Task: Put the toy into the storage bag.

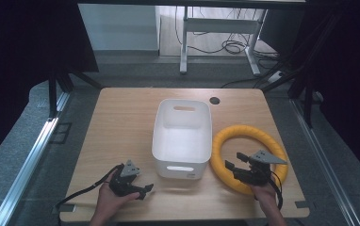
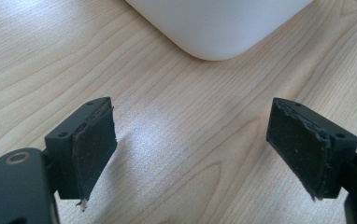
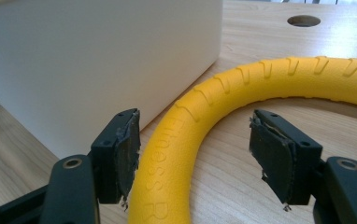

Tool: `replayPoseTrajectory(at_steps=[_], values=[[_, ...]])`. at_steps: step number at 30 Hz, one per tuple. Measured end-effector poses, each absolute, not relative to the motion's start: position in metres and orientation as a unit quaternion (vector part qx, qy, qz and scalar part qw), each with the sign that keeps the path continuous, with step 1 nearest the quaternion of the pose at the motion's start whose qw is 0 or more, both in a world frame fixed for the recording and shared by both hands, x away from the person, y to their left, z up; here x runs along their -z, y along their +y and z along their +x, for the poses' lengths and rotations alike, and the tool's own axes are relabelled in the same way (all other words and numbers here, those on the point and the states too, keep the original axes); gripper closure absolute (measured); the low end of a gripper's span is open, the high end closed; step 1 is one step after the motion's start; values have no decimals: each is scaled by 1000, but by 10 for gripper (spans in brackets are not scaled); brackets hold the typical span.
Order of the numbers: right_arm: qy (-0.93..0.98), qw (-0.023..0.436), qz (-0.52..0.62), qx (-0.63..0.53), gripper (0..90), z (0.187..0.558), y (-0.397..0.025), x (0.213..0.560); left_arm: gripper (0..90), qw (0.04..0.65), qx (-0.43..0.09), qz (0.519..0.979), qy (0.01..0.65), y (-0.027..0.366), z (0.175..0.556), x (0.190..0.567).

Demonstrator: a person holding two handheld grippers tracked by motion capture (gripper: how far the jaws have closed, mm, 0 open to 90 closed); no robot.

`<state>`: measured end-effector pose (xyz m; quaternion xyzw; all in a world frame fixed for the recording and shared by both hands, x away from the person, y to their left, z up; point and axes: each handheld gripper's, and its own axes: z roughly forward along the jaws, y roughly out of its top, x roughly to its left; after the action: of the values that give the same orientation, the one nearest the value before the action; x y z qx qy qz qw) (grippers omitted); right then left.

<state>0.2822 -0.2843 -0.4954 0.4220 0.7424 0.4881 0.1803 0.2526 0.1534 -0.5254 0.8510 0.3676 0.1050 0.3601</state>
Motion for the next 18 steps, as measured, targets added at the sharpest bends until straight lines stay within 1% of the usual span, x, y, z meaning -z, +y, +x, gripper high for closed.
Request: replayPoseTrajectory(at_steps=[3, 6, 9, 18], values=[[741, 180, 424, -489, 331, 282, -285, 496, 160, 361, -104, 850, 368, 153, 252, 525], [734, 194, 432, -486, 310, 282, -287, 498, 159, 363, -103, 850, 368, 153, 252, 525], [734, 195, 434, -485, 309, 282, -287, 498, 159, 364, -102, 849, 368, 154, 252, 524], [753, 171, 427, -469, 309, 285, -284, 501, 160, 362, -98, 850, 368, 152, 251, 524]])
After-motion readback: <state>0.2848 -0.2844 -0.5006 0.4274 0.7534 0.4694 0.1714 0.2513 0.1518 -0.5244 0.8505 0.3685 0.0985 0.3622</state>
